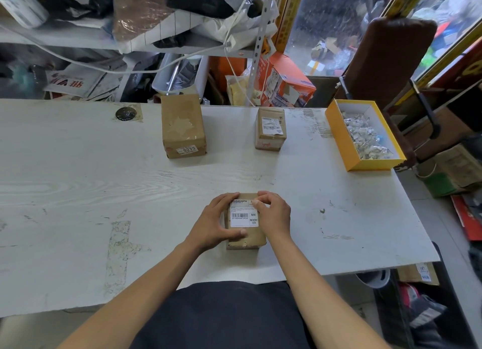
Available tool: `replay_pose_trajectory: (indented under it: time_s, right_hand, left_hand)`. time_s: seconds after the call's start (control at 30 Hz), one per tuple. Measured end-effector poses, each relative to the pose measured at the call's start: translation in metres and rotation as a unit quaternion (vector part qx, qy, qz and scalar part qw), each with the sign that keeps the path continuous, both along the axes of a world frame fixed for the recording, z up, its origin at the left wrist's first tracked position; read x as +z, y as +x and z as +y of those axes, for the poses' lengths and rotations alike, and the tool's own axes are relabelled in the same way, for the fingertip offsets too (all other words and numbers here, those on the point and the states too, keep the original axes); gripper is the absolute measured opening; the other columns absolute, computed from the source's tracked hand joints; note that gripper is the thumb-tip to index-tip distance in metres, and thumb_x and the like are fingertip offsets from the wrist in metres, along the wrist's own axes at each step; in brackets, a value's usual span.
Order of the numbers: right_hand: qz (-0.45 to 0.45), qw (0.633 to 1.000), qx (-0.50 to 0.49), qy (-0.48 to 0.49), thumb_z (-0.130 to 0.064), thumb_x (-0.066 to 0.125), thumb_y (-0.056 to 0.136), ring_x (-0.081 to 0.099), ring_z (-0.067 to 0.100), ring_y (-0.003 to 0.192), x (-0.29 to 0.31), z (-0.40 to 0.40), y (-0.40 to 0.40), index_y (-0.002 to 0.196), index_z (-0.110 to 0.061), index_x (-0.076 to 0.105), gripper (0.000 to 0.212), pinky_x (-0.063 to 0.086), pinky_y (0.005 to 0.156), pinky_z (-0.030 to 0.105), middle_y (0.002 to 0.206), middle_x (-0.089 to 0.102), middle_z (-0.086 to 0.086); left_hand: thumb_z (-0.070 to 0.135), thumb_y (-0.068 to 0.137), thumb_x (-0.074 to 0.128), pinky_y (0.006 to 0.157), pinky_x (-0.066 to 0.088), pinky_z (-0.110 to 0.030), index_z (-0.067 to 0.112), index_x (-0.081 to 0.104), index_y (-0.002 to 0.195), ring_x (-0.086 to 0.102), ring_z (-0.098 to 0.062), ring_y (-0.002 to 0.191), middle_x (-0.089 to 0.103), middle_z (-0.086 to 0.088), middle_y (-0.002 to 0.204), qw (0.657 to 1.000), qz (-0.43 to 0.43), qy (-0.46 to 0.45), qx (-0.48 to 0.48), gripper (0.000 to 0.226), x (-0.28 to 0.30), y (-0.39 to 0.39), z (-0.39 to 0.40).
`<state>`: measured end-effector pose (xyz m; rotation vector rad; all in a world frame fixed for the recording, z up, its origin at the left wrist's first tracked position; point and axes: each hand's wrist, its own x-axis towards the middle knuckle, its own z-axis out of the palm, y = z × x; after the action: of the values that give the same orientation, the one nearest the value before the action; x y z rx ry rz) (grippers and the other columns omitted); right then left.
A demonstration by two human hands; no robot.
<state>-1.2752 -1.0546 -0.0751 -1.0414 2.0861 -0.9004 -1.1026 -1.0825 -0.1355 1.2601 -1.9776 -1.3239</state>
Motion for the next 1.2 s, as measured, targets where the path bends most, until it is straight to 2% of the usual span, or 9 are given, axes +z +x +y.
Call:
replay_pose_trajectory:
  time_s: [0.1,0.2,0.4,0.6,0.7,0.77,0.93,1.1,1.2]
  right_hand:
    - [-0.010,1.000,-0.003,-0.001,-0.014,0.066,0.088,0.058,0.011,0.101,0.0001,0.0000,0.0001,0.076,-0.016,0.067,0.012,0.037,0.076,0.014,0.115,0.066,-0.007]
    - [-0.012,1.000,-0.004,0.002,-0.013,0.066,0.088,0.056,0.008,0.098,-0.0004,-0.0003,-0.0001,0.077,-0.016,0.067,0.011,0.033,0.071,0.005,0.116,0.066,-0.008]
    - [-0.003,1.000,-0.007,-0.002,-0.014,0.066,0.089,0.055,0.008,0.096,-0.0021,0.0001,0.0011,0.079,-0.015,0.067,0.010,0.033,0.067,-0.002,0.117,0.066,-0.007]
    - [-0.007,1.000,-0.005,-0.001,-0.015,0.066,0.088,0.056,0.008,0.098,-0.0033,0.0004,0.0003,0.080,-0.014,0.068,0.009,0.032,0.070,0.003,0.116,0.066,-0.008]
    - [-0.025,1.000,-0.005,0.004,-0.016,0.068,0.087,0.059,0.011,0.102,-0.0016,-0.0001,-0.0013,0.079,-0.015,0.068,0.008,0.038,0.077,0.017,0.115,0.066,-0.010]
    - [-0.023,1.000,0.007,0.015,-0.015,0.070,0.085,0.058,0.010,0.102,-0.0011,-0.0009,-0.0032,0.080,-0.015,0.068,0.006,0.037,0.081,0.021,0.112,0.064,-0.011]
    - [-0.002,0.999,0.031,-0.010,-0.009,0.070,0.084,0.059,0.008,0.097,-0.0017,0.0018,-0.0031,0.080,-0.017,0.064,0.011,0.034,0.071,0.001,0.106,0.064,-0.009]
    - [0.019,0.998,0.048,-0.021,-0.014,0.069,0.086,0.061,0.011,0.085,-0.0002,0.0046,-0.0008,0.088,-0.016,0.065,0.005,0.041,0.064,0.009,0.086,0.065,-0.008]
    - [-0.020,0.999,0.034,-0.003,-0.016,0.068,0.088,0.059,0.004,0.077,0.0044,0.0059,-0.0031,0.108,-0.030,0.056,0.028,0.040,0.054,0.005,0.087,0.062,-0.008]
  left_hand:
    - [0.058,0.061,0.085,0.114,0.038,-0.041,0.047,0.036,0.145,0.039,-0.005,0.134,0.038,0.019,0.147,1.000,-0.002,0.002,-0.001,0.099,-0.0005,0.0002,-0.0002]
    - [0.059,0.060,0.086,0.114,0.037,-0.041,0.046,0.037,0.145,0.039,-0.005,0.134,0.039,0.018,0.147,1.000,0.001,0.002,-0.001,0.099,-0.0009,0.0007,-0.0004]
    - [0.056,0.059,0.087,0.112,0.038,-0.038,0.047,0.039,0.143,0.041,-0.004,0.130,0.041,0.018,0.144,1.000,0.005,0.005,0.002,0.097,0.0014,0.0001,-0.0010]
    - [0.056,0.060,0.087,0.112,0.039,-0.039,0.047,0.038,0.143,0.041,-0.005,0.131,0.041,0.018,0.144,1.000,0.007,0.005,0.001,0.097,0.0010,0.0006,-0.0004]
    - [0.055,0.060,0.088,0.113,0.038,-0.039,0.046,0.039,0.143,0.041,-0.005,0.132,0.041,0.018,0.144,1.000,0.009,0.007,0.004,0.097,0.0013,0.0007,-0.0002]
    - [0.053,0.060,0.088,0.114,0.037,-0.036,0.045,0.040,0.143,0.041,-0.003,0.132,0.042,0.017,0.143,1.000,0.012,0.007,0.007,0.097,0.0019,0.0005,0.0003]
    - [0.053,0.059,0.087,0.112,0.036,-0.030,0.045,0.040,0.143,0.041,-0.001,0.130,0.042,0.014,0.142,1.000,0.016,0.007,0.004,0.097,0.0046,-0.0005,0.0016]
    - [0.052,0.059,0.088,0.112,0.037,-0.030,0.051,0.037,0.140,0.040,0.004,0.128,0.042,0.015,0.141,1.000,0.018,0.006,0.007,0.096,0.0041,0.0010,0.0021]
    - [0.051,0.061,0.089,0.112,0.037,-0.031,0.050,0.037,0.141,0.041,0.000,0.129,0.042,0.015,0.142,1.000,0.012,0.002,0.006,0.096,0.0045,0.0001,0.0020]
